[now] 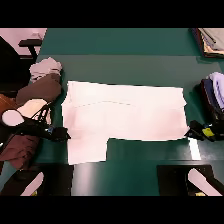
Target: Fold the shirts.
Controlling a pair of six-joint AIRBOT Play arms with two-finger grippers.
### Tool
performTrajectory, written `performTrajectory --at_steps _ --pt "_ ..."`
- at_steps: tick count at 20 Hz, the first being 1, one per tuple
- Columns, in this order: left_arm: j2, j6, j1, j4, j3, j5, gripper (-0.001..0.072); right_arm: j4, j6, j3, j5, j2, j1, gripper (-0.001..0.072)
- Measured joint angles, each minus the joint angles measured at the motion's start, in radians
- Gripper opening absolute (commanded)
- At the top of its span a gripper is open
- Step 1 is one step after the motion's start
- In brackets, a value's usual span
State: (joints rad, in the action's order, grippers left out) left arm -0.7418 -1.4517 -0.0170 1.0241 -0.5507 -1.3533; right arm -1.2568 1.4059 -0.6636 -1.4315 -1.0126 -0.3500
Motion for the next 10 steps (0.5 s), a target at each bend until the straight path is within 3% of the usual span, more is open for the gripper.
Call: performTrajectory --at_steps 6,10 --pt "0.189 -0.098 0.0 0.014 -0.047 -0.172 0.0019 -0.08 0.032 -0.078 -0.132 0.201 0.018 0.0013" --pt "0.128 -0.095 0.0 0.04 -0.131 -0.076 0.0021 -0.074 0.046 -0.174 -0.121 0.154 0.045 0.0013"
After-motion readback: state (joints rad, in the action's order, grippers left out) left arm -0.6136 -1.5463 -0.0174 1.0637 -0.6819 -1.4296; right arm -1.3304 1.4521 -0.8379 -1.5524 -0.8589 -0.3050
